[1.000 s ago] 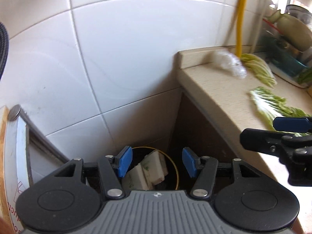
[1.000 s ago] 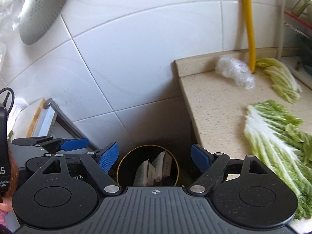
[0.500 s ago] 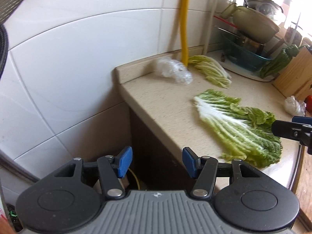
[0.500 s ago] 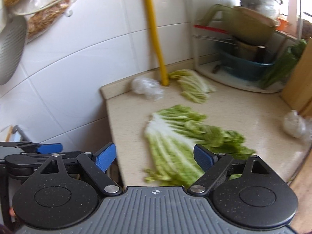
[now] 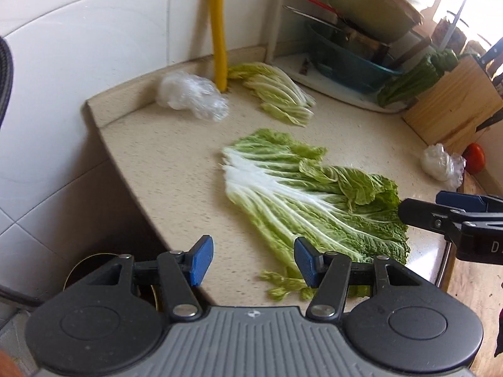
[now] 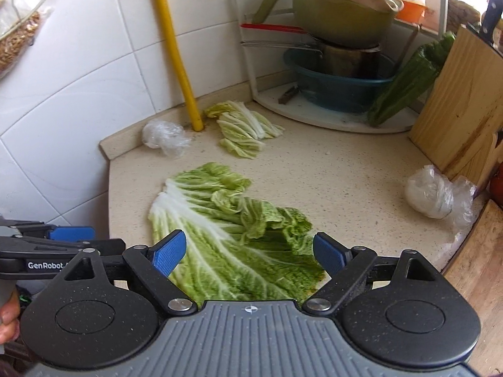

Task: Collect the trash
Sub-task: 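Move both open grippers over the napa cabbage leaves on the counter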

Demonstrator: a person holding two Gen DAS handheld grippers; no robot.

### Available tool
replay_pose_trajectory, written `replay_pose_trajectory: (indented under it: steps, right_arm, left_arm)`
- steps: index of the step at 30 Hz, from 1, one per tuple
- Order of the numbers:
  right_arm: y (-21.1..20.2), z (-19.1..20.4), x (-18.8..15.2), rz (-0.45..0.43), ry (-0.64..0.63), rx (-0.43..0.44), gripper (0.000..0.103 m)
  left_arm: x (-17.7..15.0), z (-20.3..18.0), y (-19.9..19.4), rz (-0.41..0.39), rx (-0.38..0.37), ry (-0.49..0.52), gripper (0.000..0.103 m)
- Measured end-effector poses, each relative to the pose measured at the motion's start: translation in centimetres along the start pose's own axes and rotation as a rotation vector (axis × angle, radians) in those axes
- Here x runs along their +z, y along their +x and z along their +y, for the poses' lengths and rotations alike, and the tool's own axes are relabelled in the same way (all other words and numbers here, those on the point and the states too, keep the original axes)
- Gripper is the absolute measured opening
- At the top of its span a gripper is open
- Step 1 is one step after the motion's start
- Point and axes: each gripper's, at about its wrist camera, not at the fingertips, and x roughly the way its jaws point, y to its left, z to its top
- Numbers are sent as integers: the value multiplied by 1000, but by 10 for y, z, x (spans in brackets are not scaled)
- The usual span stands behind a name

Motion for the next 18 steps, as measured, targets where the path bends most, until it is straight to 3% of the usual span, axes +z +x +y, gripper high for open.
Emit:
replay_pose_trajectory:
  steps: [18]
  right_arm:
    - [42,-42,17,26,26,40,94]
  left_arm:
    - [13,-40,47,73,-19,15,56]
